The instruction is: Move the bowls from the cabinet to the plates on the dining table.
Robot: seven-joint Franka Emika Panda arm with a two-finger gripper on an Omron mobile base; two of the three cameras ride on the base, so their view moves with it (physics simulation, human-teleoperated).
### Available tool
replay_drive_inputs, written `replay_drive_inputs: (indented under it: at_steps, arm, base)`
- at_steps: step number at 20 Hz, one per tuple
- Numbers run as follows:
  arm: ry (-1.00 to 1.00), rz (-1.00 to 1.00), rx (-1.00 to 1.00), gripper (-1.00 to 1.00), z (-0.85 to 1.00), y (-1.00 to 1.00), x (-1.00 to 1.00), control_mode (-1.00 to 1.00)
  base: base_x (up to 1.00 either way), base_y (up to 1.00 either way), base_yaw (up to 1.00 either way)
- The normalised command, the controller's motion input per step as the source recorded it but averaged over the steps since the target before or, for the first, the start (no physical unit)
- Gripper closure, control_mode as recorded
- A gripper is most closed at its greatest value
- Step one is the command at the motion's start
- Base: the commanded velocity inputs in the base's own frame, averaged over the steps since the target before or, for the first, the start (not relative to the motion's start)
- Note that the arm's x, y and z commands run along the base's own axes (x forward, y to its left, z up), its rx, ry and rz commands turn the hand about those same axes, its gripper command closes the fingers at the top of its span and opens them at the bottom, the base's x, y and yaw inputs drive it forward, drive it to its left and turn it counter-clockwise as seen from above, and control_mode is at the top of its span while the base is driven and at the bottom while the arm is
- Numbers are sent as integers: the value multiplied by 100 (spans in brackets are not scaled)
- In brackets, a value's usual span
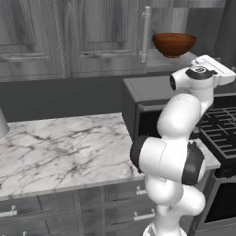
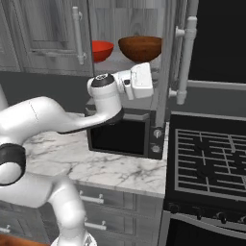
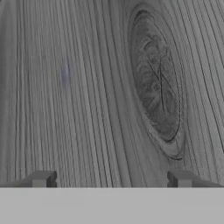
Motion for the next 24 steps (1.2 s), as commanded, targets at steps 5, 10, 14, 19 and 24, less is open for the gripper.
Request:
replay_drive_inputs:
  at_steps: [5,10,14,19,24]
  arm:
    - [-2,1,4,-100,24,-46,7,-100]
    - [0,6,2,-100,18,-30,-8,-100]
    - [5,2,2,-100,-4,8,-2,-100]
    - [1,2,2,-100,4,53,-2,-100]
    - [0,1,8,-100,9,50,-4,-100]
  base:
    - [0,0,0]
    - [0,0,0]
    - [0,0,0]
    - [0,0,0]
    - [0,0,0]
